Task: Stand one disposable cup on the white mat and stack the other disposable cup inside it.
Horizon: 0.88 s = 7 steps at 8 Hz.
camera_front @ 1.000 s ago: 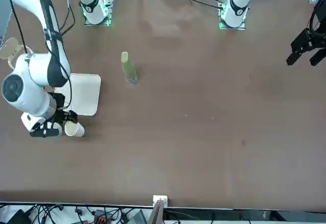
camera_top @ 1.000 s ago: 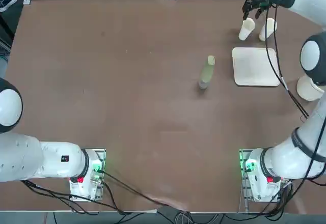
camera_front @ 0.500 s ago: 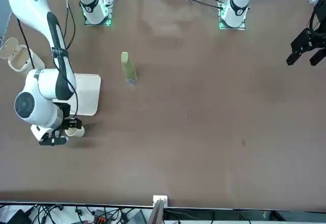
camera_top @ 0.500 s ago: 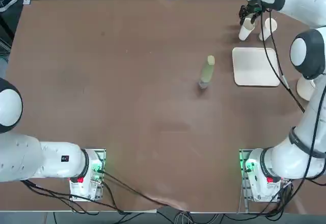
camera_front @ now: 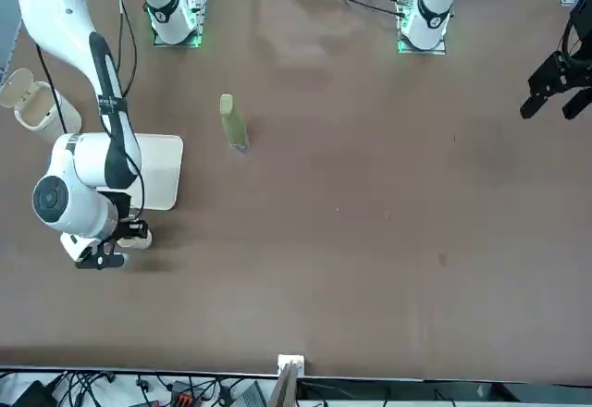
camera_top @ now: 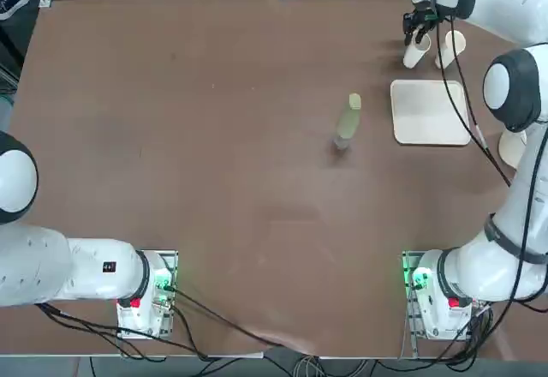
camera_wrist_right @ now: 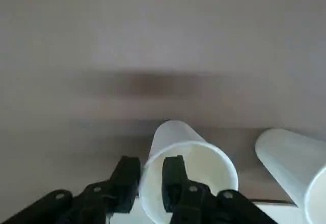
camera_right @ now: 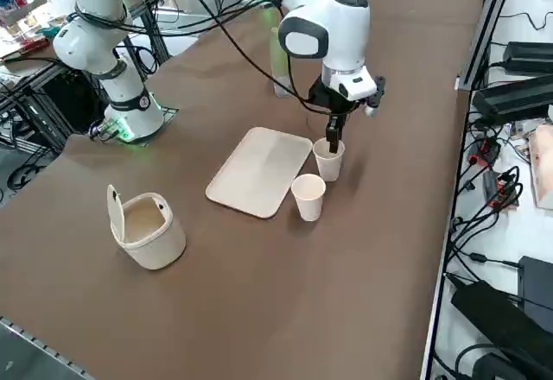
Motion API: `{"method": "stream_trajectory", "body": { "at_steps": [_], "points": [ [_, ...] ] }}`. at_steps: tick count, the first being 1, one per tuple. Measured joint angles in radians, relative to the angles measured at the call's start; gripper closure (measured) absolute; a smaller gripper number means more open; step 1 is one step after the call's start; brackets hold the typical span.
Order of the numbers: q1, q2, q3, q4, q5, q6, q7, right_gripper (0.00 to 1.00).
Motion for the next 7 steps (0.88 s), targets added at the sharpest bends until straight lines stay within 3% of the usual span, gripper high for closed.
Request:
{"method": "stream_trajectory", "body": {
  "at_steps": [1, 2, 4, 7],
  "points": [
    [0.000, 0.000, 0.000, 0.001, 0.000, 0.000, 0.000, 0.75],
    [0.000, 0.000, 0.000, 0.004, 0.000, 0.000, 0.000, 0.95],
    [-0.001, -0.017, -0.003, 0.023, 0.000, -0.015, 0.001, 0.98],
    [-0.007, -0.133, -0.013, 0.024, 0.000, -0.207, 0.002, 0.98]
  ]
}}
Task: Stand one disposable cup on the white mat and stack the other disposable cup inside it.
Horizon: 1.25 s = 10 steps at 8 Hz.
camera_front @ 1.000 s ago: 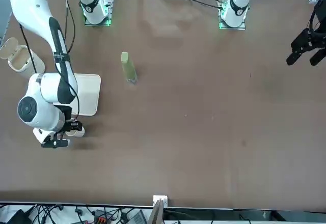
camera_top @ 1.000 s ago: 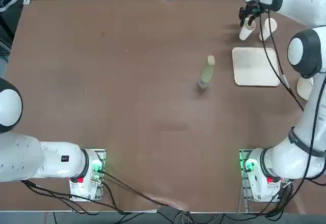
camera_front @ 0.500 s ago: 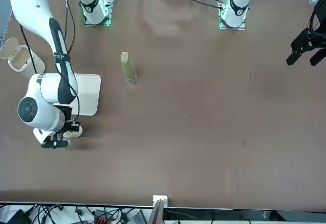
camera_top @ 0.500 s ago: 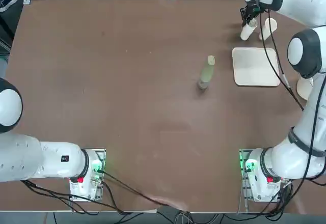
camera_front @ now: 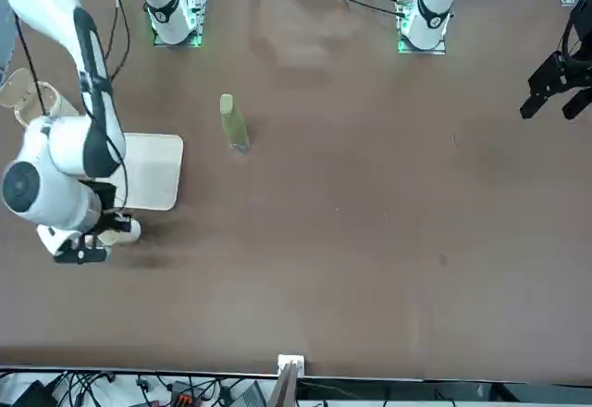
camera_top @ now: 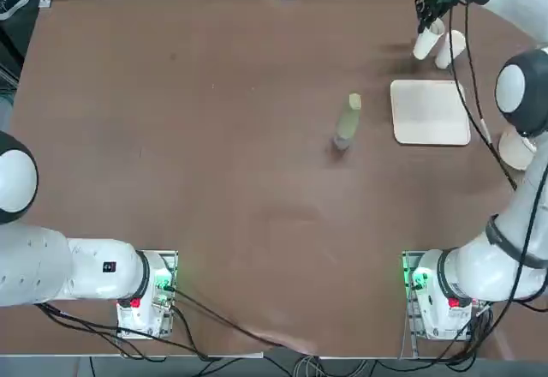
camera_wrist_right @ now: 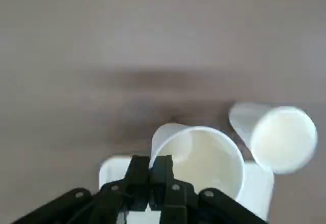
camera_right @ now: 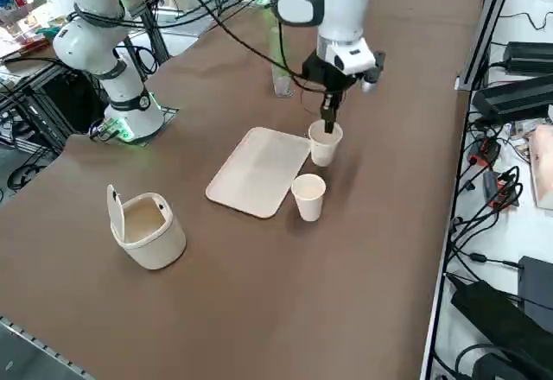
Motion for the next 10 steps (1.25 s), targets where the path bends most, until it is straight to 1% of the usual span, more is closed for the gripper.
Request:
{"method": "stream_trajectory", "body": {
  "at_steps": [1, 2, 4, 5, 7, 8, 10],
  "points": [
    [-0.002, -0.052, -0.004, -0.035, 0.000, -0.033, 0.000, 0.98],
    [-0.005, -0.117, -0.010, -0.105, 0.000, -0.036, 0.000, 0.98],
    [-0.014, -0.239, -0.017, -0.278, -0.015, -0.021, 0.000, 0.98],
    [-0.013, -0.283, -0.016, -0.363, -0.039, 0.008, 0.000, 0.98],
    [-0.012, -0.336, -0.014, -0.519, -0.065, 0.140, 0.000, 0.98],
    [-0.012, -0.347, -0.014, -0.591, -0.067, 0.223, 0.000, 0.98],
    [-0.012, -0.351, -0.014, -0.696, -0.068, 0.363, 0.000, 0.98]
  ]
}}
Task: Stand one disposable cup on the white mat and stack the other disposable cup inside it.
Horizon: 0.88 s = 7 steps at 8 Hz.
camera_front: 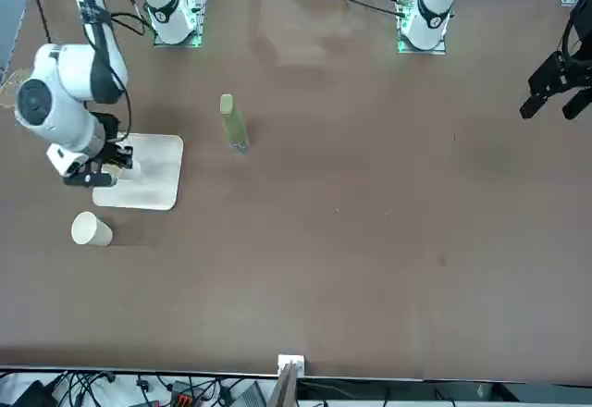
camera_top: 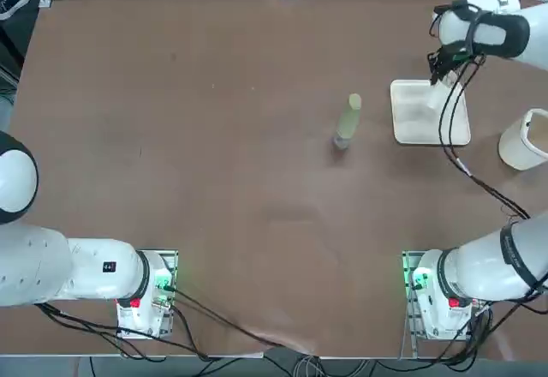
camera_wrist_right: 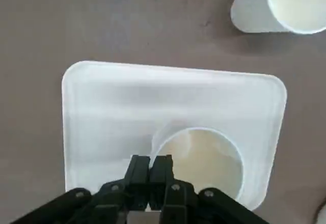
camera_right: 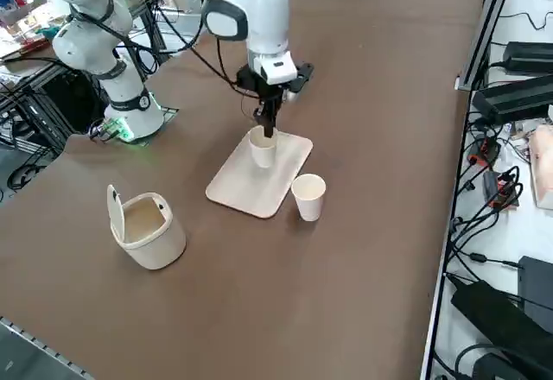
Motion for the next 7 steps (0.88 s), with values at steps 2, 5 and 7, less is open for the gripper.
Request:
{"method": "stream_trajectory", "body": {
  "at_steps": [2, 5, 7],
  "points": [
    [0.000, 0.000, 0.000, -0.039, 0.000, 0.047, 0.000, 0.97],
    [-0.001, 0.000, 0.000, -0.041, -0.001, 0.048, 0.000, 0.79],
    [-0.001, -0.001, 0.000, -0.040, -0.001, 0.048, 0.000, 0.46]
  ]
}}
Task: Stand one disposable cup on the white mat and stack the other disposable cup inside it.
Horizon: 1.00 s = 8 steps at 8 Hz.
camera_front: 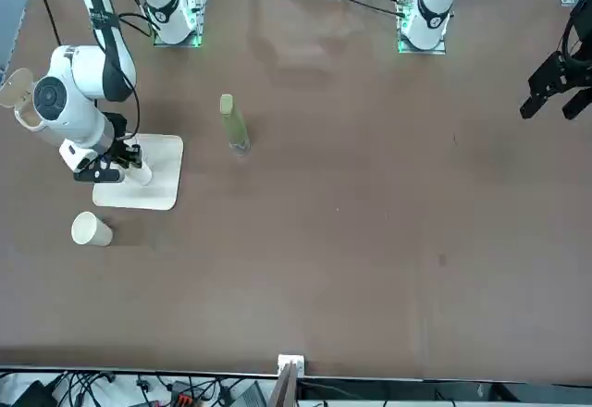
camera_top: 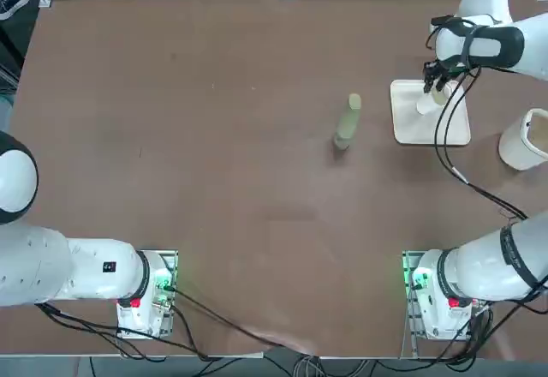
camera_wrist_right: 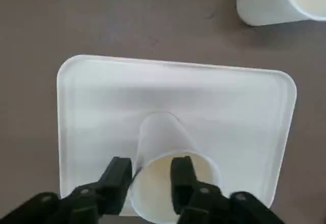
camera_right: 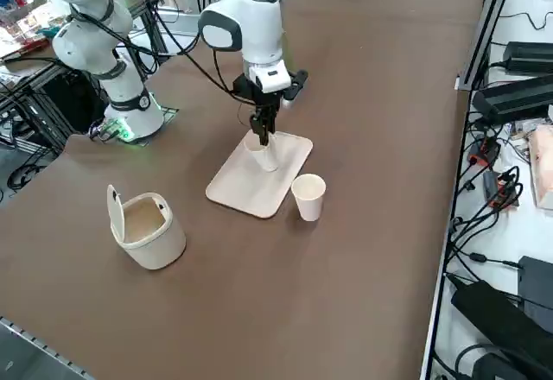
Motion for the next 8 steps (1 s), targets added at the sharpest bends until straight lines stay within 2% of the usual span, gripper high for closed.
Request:
{"method": "stream_trajectory", "body": {
  "at_steps": [2, 3, 5, 6, 8],
  "points": [
    [0.002, -0.018, 0.002, 0.036, -0.003, -0.054, 0.000, 0.05],
    [0.002, -0.031, 0.004, 0.106, -0.004, -0.149, 0.000, 0.00],
    [-0.003, -0.036, 0.002, 0.258, -0.005, -0.285, -0.002, 0.00],
    [-0.016, -0.022, -0.001, 0.301, -0.009, -0.292, -0.003, 0.00],
    [-0.055, 0.080, -0.003, 0.408, -0.039, -0.284, -0.006, 0.01]
  ]
}}
